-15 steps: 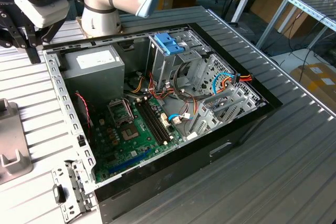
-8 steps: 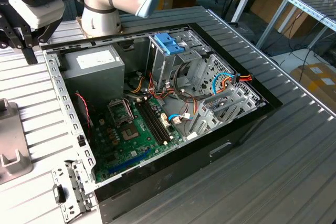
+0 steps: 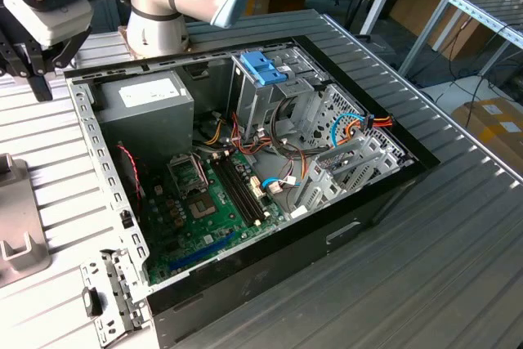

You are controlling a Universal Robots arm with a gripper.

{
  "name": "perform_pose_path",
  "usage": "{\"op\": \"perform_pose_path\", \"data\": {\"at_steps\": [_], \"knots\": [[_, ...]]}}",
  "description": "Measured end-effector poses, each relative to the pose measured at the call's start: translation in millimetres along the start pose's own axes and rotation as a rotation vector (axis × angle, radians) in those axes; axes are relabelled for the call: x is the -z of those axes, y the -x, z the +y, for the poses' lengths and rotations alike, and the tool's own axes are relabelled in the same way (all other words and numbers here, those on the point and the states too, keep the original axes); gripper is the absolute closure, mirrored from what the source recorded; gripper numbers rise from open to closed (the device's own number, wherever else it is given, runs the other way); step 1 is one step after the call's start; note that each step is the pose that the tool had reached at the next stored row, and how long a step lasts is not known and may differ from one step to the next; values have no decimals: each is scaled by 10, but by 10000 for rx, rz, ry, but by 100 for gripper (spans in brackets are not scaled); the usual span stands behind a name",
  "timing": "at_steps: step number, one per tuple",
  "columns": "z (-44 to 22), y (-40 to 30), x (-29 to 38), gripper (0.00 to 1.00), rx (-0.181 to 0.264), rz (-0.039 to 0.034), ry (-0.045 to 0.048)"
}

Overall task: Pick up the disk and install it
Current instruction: 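Reach for the disk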

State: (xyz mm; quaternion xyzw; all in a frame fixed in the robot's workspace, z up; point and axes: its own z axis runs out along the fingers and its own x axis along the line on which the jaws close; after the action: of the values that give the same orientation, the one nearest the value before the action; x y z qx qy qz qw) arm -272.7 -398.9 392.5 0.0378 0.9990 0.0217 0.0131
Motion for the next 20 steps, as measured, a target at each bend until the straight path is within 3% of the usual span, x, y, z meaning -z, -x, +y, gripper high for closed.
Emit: {"op": "perform_pose_path", "data": {"at_steps": [20], "knots": [[-13, -170, 5, 90, 0, 0, -1]]}}
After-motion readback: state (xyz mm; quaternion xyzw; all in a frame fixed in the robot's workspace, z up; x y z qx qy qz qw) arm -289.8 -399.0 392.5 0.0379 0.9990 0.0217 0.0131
